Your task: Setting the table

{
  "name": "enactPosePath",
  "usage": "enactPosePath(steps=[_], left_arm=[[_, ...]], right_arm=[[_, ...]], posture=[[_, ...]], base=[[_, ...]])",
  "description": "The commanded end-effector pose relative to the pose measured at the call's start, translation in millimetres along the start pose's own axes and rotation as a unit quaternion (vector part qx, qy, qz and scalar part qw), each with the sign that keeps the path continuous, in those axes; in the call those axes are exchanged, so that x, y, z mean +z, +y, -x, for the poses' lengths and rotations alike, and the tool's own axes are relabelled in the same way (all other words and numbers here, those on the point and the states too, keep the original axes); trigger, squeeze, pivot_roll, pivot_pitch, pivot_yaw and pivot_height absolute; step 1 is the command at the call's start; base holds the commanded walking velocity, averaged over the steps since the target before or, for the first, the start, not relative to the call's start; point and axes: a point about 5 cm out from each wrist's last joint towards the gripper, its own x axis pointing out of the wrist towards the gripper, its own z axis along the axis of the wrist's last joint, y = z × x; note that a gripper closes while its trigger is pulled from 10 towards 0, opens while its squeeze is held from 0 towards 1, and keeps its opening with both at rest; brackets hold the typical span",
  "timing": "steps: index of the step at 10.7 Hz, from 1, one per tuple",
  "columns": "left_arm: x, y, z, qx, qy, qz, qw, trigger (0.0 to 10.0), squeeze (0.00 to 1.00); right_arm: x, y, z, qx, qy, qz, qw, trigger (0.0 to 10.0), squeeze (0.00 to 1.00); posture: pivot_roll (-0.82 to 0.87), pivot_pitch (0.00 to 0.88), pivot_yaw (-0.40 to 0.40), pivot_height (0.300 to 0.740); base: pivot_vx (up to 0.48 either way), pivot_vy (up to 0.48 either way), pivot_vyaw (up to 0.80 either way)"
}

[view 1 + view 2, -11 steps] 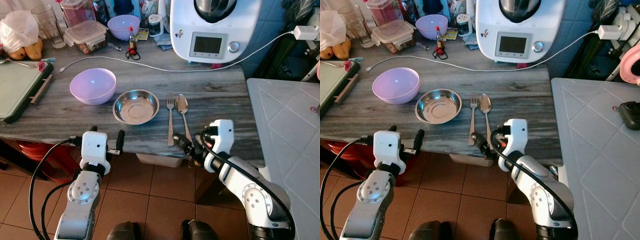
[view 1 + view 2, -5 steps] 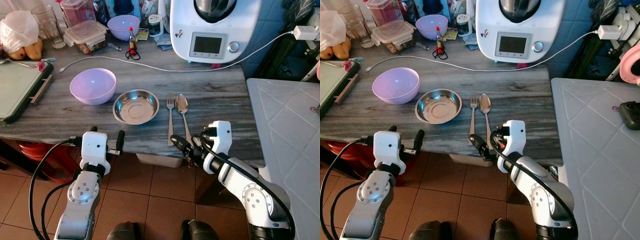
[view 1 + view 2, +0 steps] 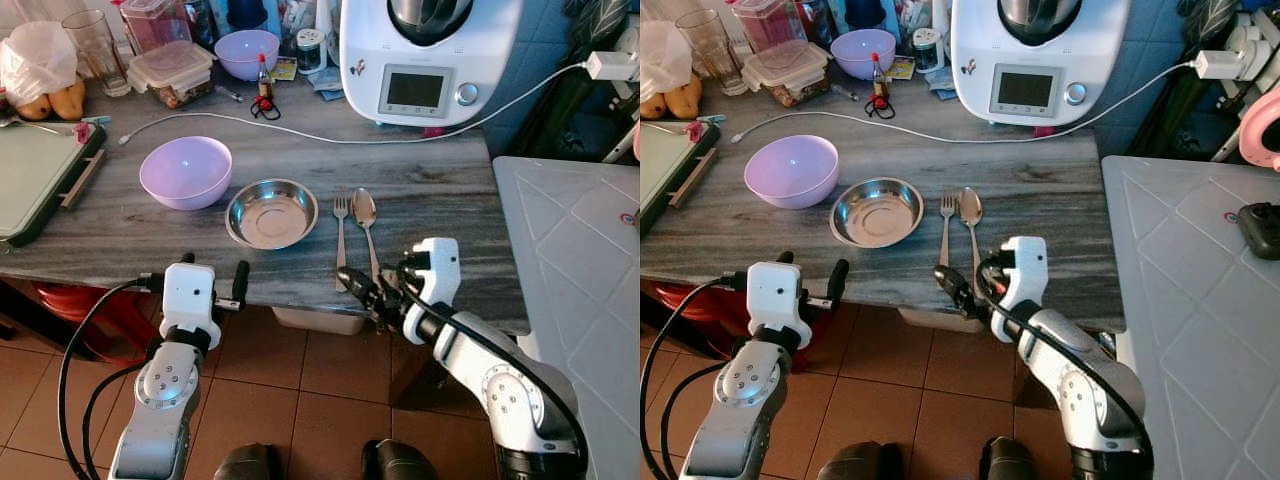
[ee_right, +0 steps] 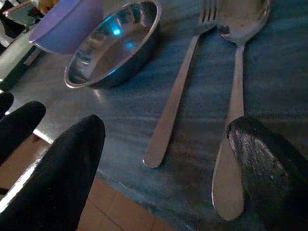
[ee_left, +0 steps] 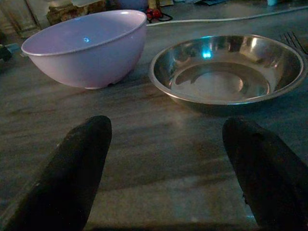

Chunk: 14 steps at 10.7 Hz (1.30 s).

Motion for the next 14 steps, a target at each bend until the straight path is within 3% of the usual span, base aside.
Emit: enactPosePath(steps=[1,4,5,6,7,9,10,11,14], left_arm=[[-1,1.4,0.3,0.002,0.004,-0.003,1.000,10.0,0.00],[-2,2.2,0.7,0.004,0.005,-0.003,1.000,10.0,0.00],[-2,2.0,0.6,0.003,0.004,-0.002,1.000,10.0,0.00],[-2,2.0,0.1,0.002,0.004,-0.002,1.000,10.0,0.00],[-2,1.3,-0.1,0.000,0.004,-0.002,1.000,10.0,0.00],[-2,1.4,1.1,0.000,0.005,-0.003,1.000,10.0,0.00],[-1,1.8,2.3,0.001,0.006,-0.004,1.000,10.0,0.00],[-2,1.9,3.2,0.002,0.007,-0.003,1.000,10.0,0.00],[-2,3.0,5.0,0.002,0.008,-0.005,1.000,10.0,0.00]], right_arm=[[0,-0.9,-2.1,0.003,0.001,-0.001,1.000,10.0,1.00],[14,-2.9,8.2,-0.023,-0.064,0.037,0.997,10.0,1.00],[15,-6.2,10.8,-0.040,-0.070,0.047,0.996,10.0,0.76],[10,-11.6,11.3,-0.057,-0.059,0.047,0.996,10.0,0.33],[5,-14.2,8.5,-0.062,-0.050,0.039,0.996,10.0,0.20],[-2,-10.1,2.0,-0.044,-0.028,0.030,0.998,10.0,0.19],[-6,-9.1,-0.1,-0.034,-0.015,0.018,0.999,10.0,0.04],[-9,-8.7,-2.6,-0.025,-0.006,0.009,1.000,10.0,0.01],[-16,-5.2,-5.6,-0.004,0.015,-0.011,1.000,10.0,0.00]], posture=[[-0.02,0.090,0.054,0.740],[-0.03,0.089,0.054,0.740],[-0.03,0.088,0.055,0.740],[-0.03,0.090,0.058,0.740],[-0.03,0.093,0.060,0.740],[-0.02,0.097,0.058,0.740],[-0.02,0.101,0.055,0.740],[-0.02,0.103,0.056,0.740],[-0.01,0.106,0.059,0.740]], base=[[0.000,0.000,0.00],[0.000,0.000,0.00],[0.000,0.000,0.00],[0.000,0.000,0.00],[0.000,0.000,0.00],[0.000,0.000,0.00],[0.000,0.000,0.00],[0.000,0.000,0.00],[0.000,0.000,0.00]])
